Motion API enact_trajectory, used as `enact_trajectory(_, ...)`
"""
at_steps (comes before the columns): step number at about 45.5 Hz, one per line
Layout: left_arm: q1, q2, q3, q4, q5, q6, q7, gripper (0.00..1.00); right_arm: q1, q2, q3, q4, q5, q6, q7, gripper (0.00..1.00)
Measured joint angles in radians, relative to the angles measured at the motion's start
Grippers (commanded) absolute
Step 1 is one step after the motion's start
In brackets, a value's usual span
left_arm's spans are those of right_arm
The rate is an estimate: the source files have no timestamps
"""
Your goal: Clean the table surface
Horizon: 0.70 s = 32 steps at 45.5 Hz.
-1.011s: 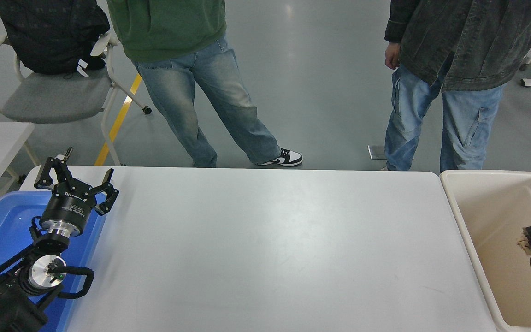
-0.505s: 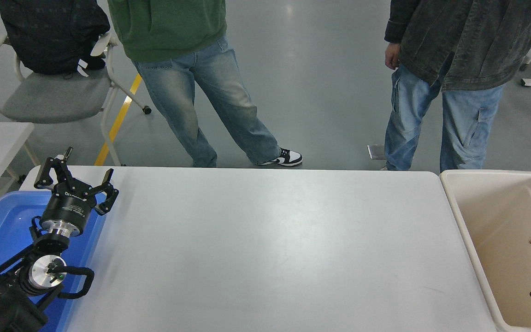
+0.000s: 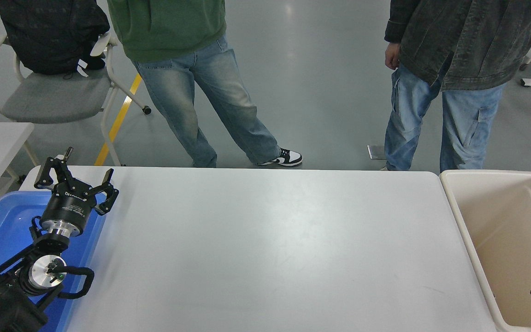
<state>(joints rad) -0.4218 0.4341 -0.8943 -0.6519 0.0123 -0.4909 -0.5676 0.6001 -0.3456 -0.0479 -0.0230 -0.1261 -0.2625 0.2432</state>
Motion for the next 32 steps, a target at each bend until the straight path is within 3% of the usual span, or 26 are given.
enact_trajectory(17,0.0,0.0,0.0,0.0,0.0,0.0,0.0,0.99,0.048,-0.022,0.014,0.0,0.002,0.045,-0.001,1.0)
enact_trajectory(26,0.0,0.0,0.0,0.0,0.0,0.0,0.0,0.99,0.068,-0.05,0.074,0.006,0.008,0.13,-0.002,0.99)
enact_trajectory(32,0.0,0.0,0.0,0.0,0.0,0.0,0.0,0.99,0.065,-0.144,0.238,0.136,0.014,0.216,0.003,0.99)
